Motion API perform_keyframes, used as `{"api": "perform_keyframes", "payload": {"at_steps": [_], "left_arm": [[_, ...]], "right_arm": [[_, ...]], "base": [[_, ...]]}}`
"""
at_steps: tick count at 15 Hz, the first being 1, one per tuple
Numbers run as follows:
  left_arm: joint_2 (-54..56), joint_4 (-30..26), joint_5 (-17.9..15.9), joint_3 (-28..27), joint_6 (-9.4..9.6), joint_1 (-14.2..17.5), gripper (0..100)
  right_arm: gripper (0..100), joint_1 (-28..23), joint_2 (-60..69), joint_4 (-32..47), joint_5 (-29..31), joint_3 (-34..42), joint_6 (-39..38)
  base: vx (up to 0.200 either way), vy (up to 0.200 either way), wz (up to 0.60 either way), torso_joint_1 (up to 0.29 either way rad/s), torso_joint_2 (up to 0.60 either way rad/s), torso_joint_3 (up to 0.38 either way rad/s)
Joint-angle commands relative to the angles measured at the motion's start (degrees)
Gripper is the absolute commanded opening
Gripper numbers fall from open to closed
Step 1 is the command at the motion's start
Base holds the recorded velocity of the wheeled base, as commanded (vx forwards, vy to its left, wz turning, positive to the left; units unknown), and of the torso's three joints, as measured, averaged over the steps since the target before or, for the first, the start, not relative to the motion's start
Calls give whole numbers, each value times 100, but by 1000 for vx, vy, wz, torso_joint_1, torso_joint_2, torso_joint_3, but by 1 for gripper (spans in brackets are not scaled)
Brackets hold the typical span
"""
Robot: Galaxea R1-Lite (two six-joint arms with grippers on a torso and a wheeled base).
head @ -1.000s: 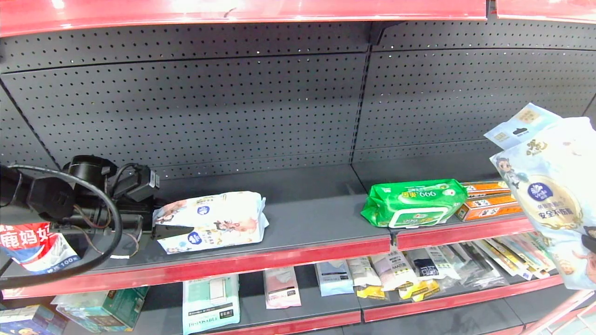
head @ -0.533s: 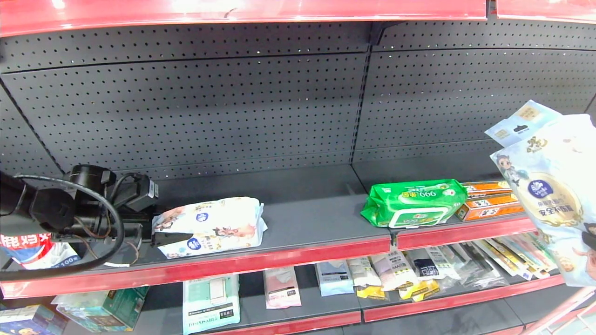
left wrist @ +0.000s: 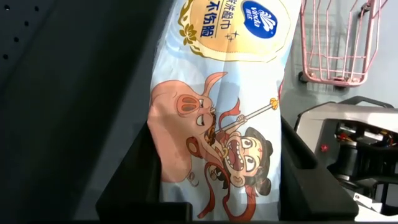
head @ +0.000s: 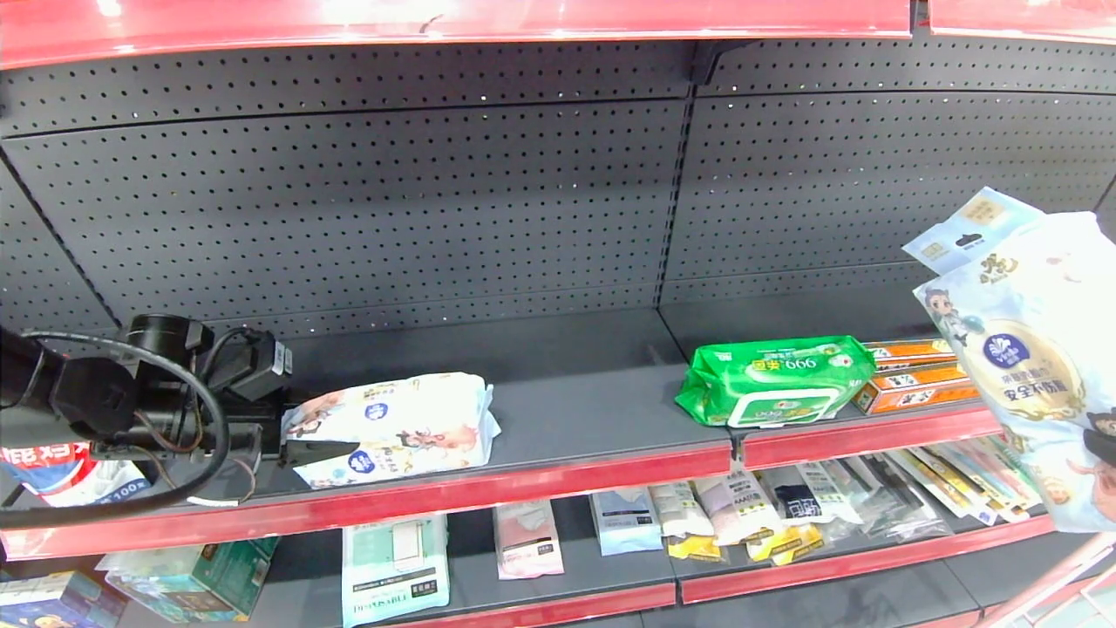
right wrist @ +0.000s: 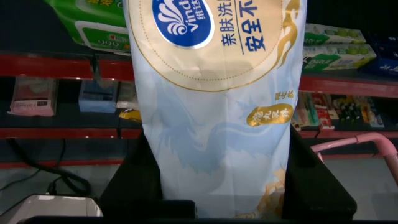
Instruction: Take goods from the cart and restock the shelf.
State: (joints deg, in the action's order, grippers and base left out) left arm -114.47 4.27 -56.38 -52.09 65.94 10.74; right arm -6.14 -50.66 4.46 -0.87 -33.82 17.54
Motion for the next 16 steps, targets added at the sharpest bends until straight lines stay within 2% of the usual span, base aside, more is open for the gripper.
{"api": "perform_keyframes", "payload": {"at_steps": [1,3,16], "left_arm": [[30,-5,-22,103,51,7,0],[21,-22,-119,173,182,7,0],[4,30,-48,182,156,16,0]], "right_arm": [[0,-1,-40,2,-1,-11,4],[0,-1,-40,2,-1,-2,4],[0,-1,-31,2,7,-46,4]], "base": [[0,0,0,0,0,0],[0,0,0,0,0,0],[0,0,0,0,0,0]]}}
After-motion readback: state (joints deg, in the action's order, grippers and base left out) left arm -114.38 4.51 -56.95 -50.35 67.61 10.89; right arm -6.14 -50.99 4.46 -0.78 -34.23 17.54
